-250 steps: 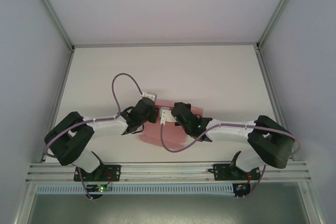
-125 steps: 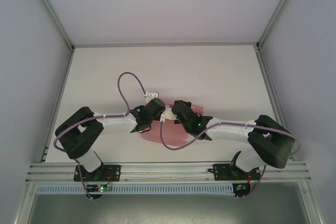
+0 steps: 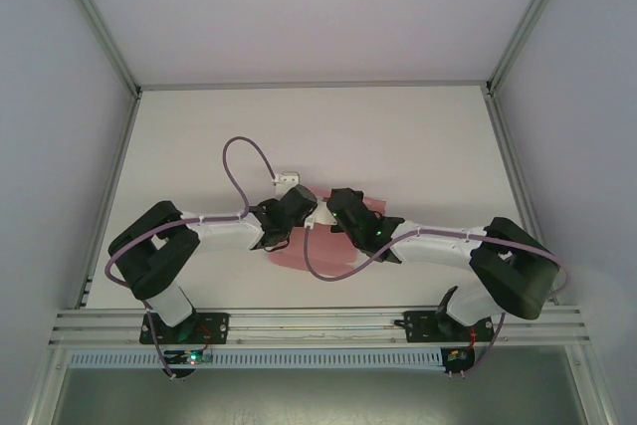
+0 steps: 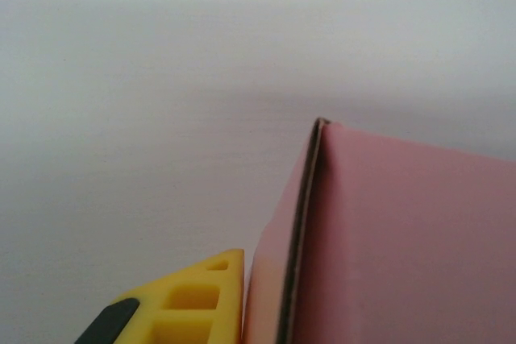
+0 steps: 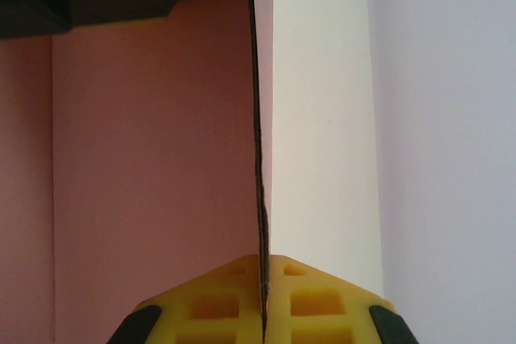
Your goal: Assemble paper box
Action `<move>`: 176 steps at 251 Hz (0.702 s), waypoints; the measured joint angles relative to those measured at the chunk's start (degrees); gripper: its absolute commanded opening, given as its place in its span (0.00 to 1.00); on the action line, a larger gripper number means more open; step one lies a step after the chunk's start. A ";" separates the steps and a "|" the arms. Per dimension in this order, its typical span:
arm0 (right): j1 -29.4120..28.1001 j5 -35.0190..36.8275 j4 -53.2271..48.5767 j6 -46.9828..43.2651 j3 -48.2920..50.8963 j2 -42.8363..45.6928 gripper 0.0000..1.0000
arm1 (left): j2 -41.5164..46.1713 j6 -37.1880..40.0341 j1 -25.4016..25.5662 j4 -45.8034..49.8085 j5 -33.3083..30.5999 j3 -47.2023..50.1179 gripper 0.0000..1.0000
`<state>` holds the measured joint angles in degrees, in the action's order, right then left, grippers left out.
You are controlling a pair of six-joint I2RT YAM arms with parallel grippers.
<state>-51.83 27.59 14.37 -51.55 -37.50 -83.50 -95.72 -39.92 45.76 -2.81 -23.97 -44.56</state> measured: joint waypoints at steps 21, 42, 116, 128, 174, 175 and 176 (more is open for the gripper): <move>0.00 -0.13 0.00 0.22 -0.07 0.00 0.00 | 0.59 0.04 0.00 0.00 0.00 0.24 0.00; -0.02 -1.20 0.00 0.76 -0.28 0.00 0.00 | 2.16 1.29 0.00 -0.85 0.66 1.99 0.00; 3.50 -7.89 -4.55 6.71 -0.28 6.12 0.61 | 15.34 8.85 -5.57 -4.11 2.58 13.64 0.00; 3.69 -9.94 -5.01 7.10 -0.26 8.31 0.68 | 17.29 10.10 -5.64 -3.89 3.13 13.70 0.00; 3.74 -20.44 -5.14 10.95 -0.20 22.05 0.98 | 26.49 13.31 -5.64 -3.91 3.50 13.55 0.00; 3.74 -20.61 -5.07 11.08 -0.20 22.40 0.98 | 26.64 13.38 -5.64 -3.91 3.50 13.55 0.00; 3.74 -20.90 -5.03 11.30 -0.20 23.04 0.98 | 26.80 13.44 -5.64 -3.91 3.48 13.55 0.00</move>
<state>-48.10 6.70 9.34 -40.25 -37.69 -60.47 -68.93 -26.48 40.12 -6.72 -20.49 -31.00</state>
